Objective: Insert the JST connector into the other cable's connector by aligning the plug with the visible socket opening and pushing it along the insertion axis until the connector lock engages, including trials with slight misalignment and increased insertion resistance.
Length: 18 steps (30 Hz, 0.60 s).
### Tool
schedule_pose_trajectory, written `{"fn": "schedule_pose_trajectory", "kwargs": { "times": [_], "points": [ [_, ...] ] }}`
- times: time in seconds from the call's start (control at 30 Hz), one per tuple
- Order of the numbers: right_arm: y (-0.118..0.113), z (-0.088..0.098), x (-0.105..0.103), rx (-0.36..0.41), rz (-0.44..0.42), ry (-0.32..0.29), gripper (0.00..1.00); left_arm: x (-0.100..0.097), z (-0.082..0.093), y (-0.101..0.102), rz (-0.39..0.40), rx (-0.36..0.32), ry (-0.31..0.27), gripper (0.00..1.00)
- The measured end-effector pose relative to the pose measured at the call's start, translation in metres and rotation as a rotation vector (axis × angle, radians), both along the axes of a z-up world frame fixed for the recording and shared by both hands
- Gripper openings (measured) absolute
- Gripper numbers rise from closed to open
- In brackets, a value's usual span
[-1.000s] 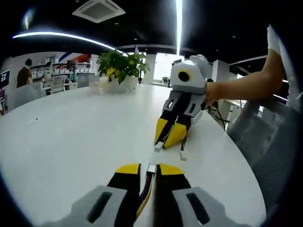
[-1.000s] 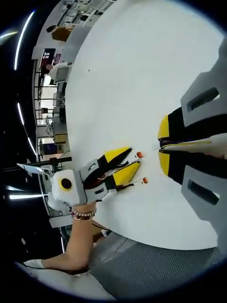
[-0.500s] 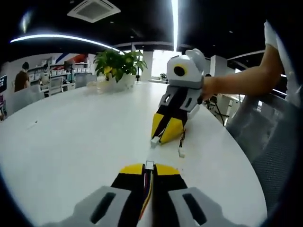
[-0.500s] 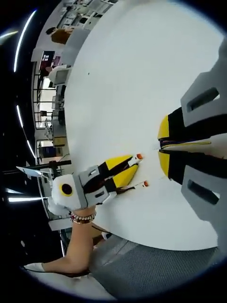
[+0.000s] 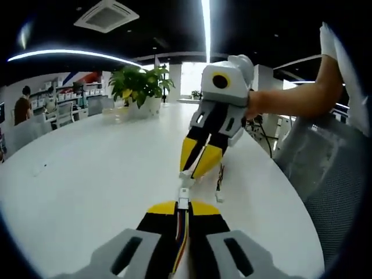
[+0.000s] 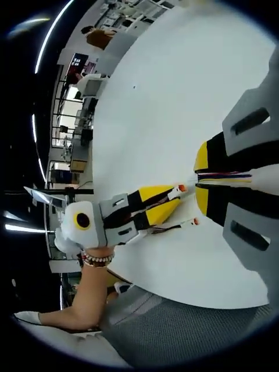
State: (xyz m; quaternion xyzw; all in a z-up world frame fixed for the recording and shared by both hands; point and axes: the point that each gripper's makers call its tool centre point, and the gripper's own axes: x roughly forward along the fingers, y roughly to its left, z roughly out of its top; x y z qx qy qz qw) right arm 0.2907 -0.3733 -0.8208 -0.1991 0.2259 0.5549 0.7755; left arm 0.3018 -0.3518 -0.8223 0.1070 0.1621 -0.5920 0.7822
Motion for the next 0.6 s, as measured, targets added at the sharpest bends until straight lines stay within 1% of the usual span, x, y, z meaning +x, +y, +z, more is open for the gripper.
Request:
{"fn": "schedule_pose_trajectory", "kwargs": {
  "times": [0.07,0.23,0.27,0.53,0.6],
  "points": [
    [0.002,-0.002,-0.001,-0.010,0.008,-0.001,0.04,-0.003,-0.003,-0.002,-0.013,0.017,-0.005,0.00],
    [0.003,-0.006,-0.003,-0.027,0.029,0.006,0.04,-0.006,-0.004,-0.004,-0.031,0.031,-0.011,0.00],
    [0.003,-0.007,-0.004,-0.026,0.032,0.014,0.04,-0.007,-0.004,-0.004,-0.032,0.033,-0.009,0.00],
    [0.009,-0.015,-0.006,-0.068,0.064,0.010,0.04,-0.007,-0.008,0.001,-0.030,0.034,0.017,0.00],
    [0.010,-0.018,-0.008,-0.080,0.072,0.011,0.04,-0.008,-0.011,0.001,-0.036,0.053,0.011,0.00]
  ]
}}
